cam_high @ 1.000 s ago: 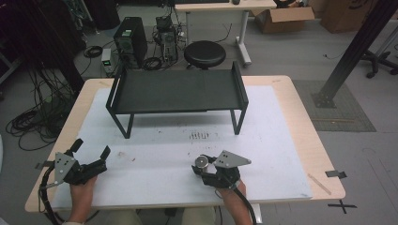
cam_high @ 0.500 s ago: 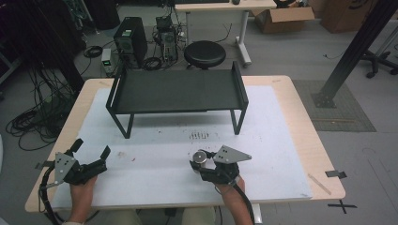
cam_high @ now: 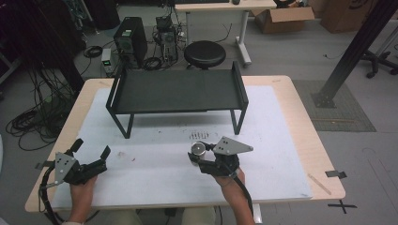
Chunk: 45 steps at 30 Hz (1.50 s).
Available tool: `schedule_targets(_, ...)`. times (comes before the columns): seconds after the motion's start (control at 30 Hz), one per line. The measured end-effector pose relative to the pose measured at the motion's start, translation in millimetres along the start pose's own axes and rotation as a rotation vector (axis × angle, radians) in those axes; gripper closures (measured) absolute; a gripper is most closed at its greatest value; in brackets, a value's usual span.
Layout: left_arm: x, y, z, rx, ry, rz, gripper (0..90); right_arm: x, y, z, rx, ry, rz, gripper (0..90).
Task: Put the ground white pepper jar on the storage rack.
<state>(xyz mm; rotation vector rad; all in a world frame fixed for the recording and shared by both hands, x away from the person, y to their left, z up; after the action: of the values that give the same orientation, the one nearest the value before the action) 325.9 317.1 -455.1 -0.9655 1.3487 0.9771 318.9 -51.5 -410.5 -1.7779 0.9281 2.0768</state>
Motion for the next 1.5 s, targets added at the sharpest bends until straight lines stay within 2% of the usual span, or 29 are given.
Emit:
schedule_targets(0.67,0.0,0.0,0.1,0.0,0.001,0.0,0.2,-54.6,-0.7,-5.9,-0.02,0.017,-0.05,48.8)
schedule_targets(1.5,-0.2,0.4,0.1,0.0,0.001,-0.004,0.2,-104.4,-9.9,-15.2,-0.028,0.026,-0.079,48.9)
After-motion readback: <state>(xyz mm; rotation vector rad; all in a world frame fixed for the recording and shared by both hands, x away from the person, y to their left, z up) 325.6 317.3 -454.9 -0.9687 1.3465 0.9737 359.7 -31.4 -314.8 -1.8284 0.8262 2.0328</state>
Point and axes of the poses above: each handheld gripper's, and its own axes: y roughly backward along the jaws, x roughly out of its underside, z roughly to its left, the point moved 7 cm from there along -y, roughly forward along the jaws, and after that the axes turned 4 degrees about x, right-handed, at the moved point
